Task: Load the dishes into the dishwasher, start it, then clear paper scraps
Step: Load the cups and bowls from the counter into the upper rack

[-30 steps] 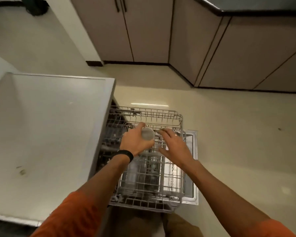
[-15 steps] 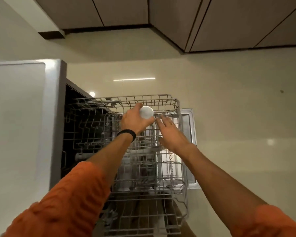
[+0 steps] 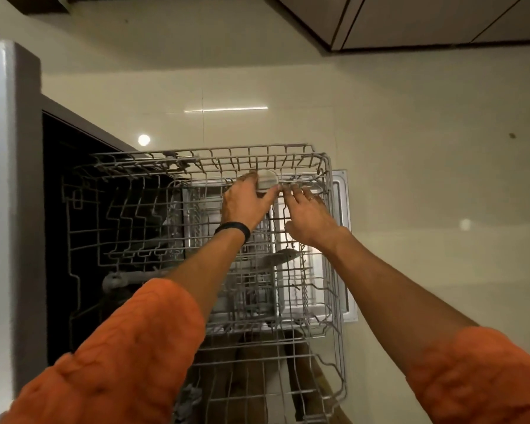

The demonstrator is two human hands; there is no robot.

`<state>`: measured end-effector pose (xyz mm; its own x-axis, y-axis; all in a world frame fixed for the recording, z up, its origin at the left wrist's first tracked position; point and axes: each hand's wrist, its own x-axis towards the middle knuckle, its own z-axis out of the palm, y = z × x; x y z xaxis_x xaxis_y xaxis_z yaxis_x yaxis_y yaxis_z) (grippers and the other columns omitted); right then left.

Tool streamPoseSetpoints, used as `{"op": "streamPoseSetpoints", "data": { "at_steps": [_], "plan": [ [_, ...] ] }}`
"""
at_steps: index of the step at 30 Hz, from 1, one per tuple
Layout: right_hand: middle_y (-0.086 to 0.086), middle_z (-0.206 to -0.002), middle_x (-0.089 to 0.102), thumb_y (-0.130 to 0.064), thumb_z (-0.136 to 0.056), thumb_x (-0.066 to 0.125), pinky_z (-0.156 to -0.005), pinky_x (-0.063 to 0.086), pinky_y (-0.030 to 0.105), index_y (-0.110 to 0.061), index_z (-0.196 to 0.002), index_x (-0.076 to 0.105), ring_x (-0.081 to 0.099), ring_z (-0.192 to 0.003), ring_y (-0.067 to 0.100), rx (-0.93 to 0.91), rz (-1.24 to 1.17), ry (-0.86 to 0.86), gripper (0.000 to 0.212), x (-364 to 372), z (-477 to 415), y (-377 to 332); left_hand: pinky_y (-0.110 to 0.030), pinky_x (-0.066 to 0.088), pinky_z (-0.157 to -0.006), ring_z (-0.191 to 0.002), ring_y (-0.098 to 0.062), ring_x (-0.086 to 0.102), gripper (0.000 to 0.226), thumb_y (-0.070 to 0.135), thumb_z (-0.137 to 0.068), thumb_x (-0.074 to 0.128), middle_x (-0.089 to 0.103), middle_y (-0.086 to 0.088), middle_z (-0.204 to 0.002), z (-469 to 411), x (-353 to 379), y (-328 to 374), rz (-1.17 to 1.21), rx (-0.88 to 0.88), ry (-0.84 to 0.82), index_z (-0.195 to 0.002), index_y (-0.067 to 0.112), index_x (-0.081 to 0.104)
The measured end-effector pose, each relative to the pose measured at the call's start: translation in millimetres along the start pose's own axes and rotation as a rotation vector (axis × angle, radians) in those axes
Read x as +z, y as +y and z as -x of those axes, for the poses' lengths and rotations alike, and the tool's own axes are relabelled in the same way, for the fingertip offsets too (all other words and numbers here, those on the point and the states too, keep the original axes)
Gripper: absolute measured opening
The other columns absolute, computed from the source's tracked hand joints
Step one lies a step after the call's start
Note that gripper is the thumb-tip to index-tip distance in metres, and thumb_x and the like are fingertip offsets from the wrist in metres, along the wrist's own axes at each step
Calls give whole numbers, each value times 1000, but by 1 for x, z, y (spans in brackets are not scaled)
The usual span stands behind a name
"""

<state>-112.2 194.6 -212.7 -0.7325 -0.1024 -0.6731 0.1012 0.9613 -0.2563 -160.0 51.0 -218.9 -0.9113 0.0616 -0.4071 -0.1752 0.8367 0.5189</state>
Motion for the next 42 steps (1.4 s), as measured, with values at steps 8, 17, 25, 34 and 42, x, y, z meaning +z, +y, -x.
{"op": "streamPoseSetpoints", "data": {
  "at_steps": [8, 17, 25, 34, 42],
  "plan": [
    [12, -171, 2, -25, -99, 59, -125, 16, 51, -17, -163, 0, 5, -157, 36, 3, -5, 31, 88, -14, 21, -10, -49, 53, -101, -120, -26, 61, 49, 43, -94, 68, 62, -3, -134, 24, -20, -3, -15, 81, -38, -137, 22, 58],
    [12, -165, 27, -34, -99, 61, -123, 27, 50, -19, -160, 19, 24, -152, 33, -154, -52, 245, 75, -71, 106, -39, -54, 38, -116, -143, -24, 45, 57, 45, -100, 58, 36, -1, -163, 118, -97, 28, -73, 93, 70, -152, 26, 44],
    [7, -167, 25, -41, -99, 60, -120, 32, 53, -21, -161, 19, 25, -152, 28, -324, -9, 349, 77, -114, 197, -86, -44, 48, -108, -138, -21, 50, 55, 50, -103, 53, 42, 0, -160, 209, -174, 53, -109, 140, 308, -151, 23, 48],
    [6, -157, 41, -42, -98, 59, -111, 44, 52, -22, -157, 29, 42, -142, 27, -658, -1, 472, 69, -136, 272, -170, -46, 54, -95, -109, -24, 68, 50, 50, -104, 49, 56, -6, -149, 312, -234, 24, -127, 51, 640, -143, 20, 57],
    [8, -152, 48, -41, -98, 62, -102, 50, 49, -23, -153, 36, 53, -131, 30, -1023, 18, 359, 64, -94, 342, -261, -40, 42, -105, -134, -21, 54, 52, 51, -105, 44, 50, -5, -154, 447, -251, -46, -221, -198, 927, -147, 21, 52]
  ]
}}
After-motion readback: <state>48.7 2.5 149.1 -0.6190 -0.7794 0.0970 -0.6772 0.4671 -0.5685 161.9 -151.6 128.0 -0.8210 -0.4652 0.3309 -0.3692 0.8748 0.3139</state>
